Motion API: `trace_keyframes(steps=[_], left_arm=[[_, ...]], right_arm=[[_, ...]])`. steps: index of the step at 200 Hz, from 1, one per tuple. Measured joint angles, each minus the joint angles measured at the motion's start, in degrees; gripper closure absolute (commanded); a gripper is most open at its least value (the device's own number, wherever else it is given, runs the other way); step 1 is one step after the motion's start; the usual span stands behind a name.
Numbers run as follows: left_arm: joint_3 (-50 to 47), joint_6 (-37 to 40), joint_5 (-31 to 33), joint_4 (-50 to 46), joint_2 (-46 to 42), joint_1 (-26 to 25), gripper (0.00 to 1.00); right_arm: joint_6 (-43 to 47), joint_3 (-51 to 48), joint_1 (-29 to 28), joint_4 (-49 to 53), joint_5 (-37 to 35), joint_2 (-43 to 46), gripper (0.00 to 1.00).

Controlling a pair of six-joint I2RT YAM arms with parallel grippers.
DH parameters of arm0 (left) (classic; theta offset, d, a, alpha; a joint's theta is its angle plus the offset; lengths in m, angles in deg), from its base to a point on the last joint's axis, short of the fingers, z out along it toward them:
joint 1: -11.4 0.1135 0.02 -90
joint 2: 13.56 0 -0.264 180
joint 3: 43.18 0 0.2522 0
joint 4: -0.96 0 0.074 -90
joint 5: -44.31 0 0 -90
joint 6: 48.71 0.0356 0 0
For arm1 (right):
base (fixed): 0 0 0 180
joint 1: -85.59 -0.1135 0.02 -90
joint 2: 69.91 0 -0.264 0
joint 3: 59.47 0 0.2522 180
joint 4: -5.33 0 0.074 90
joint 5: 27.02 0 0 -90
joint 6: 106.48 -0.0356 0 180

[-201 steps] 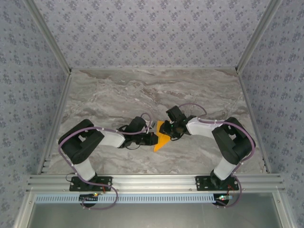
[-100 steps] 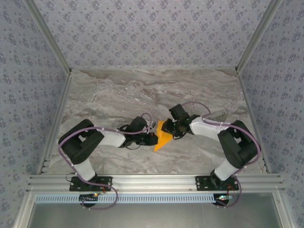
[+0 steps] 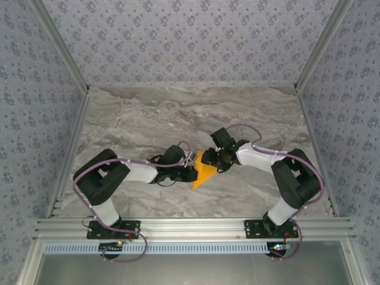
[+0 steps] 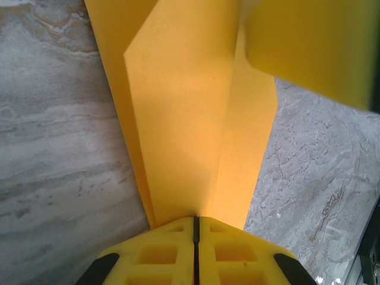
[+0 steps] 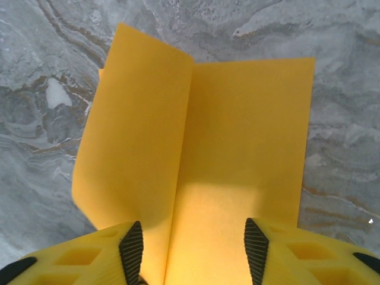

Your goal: Fold a paper plane with a square sheet of paper (pick it up from the middle)

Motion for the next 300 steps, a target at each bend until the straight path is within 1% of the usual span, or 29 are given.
trace_keyframes(steps=[14, 30, 110, 129, 171, 200, 230, 300], left_arm=[[0.0, 0.0, 0.0, 0.0, 0.0, 0.0, 0.91], [0.0, 0.0, 0.0, 0.0, 0.0, 0.0, 0.9], [0.6, 0.0, 0.0, -1.1, 0.0, 0.0, 0.9], [0.6, 0.0, 0.0, -1.1, 0.0, 0.0, 0.9], [0.6, 0.0, 0.0, -1.3, -0.4, 0.0, 0.87], [0.7, -0.4, 0.2, -1.8, -3.1, 0.0, 0.83], [1.7, -0.8, 1.2, -2.0, -5.0, 0.0, 0.83], [3.9, -1.1, 2.8, -3.5, -3.5, 0.0, 0.81]], right_arm=[[1.0, 1.5, -0.4, 0.8, -0.4, -1.7, 0.41], [1.6, 2.9, -0.8, 1.5, -0.9, -3.0, 0.41], [1.7, 4.0, -1.3, 3.6, -3.9, -4.4, 0.57], [1.3, 4.0, -1.3, 3.8, -4.3, -4.5, 0.59], [0.9, 4.0, -1.4, 4.0, -4.9, -4.7, 0.6], [0.9, 4.0, -1.4, 4.1, -5.1, -4.8, 0.6], [0.8, 4.2, -1.6, 4.4, -5.4, -5.0, 0.6], [0.7, 4.4, -1.6, 4.6, -5.6, -5.1, 0.61]])
